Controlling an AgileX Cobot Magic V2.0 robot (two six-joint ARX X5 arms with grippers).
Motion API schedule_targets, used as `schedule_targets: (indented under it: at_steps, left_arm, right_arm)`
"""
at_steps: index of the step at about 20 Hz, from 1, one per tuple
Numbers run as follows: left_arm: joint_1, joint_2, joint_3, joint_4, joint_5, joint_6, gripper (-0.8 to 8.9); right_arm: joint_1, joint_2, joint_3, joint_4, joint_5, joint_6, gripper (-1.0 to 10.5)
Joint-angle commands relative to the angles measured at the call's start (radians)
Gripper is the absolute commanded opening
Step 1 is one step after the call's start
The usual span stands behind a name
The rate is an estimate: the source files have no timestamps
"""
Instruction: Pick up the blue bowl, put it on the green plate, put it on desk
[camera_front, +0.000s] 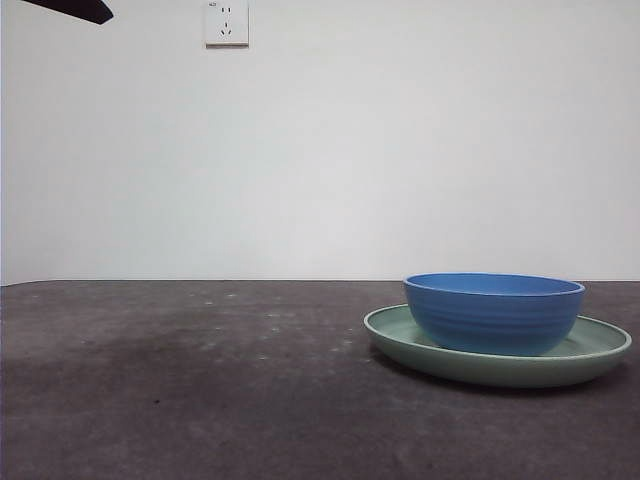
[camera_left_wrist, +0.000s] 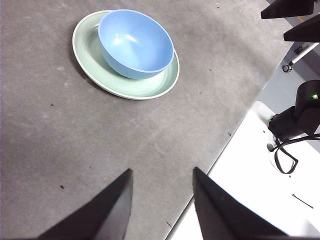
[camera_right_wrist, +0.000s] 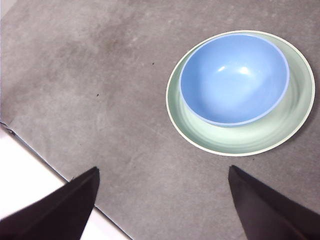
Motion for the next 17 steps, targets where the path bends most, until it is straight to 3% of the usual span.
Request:
schedule_targets:
  at_steps: [1,6,13,17]
  left_arm:
    - [-0.005,0.008,0.006,0.005,0.005,0.021,1.91]
    - [-0.005,0.008,0.006,0.004,0.005,0.020,1.91]
    - [-0.005,0.008,0.006,0.004,0.005,0.021,1.91]
    - [-0.005,0.008,0.006,0.004,0.005,0.021,1.91]
  right_arm:
    - [0.004,0.004,0.019,0.002,0.003,0.017,4.1]
    - [0.004,0.004,0.019,0.002,0.024,0.030,4.1]
    - [-0.005,0.020,0.019,0.040,0.358,0.148,4.1]
    - [-0.042,0.082,0.019,0.087,0.404,0.162,4.1]
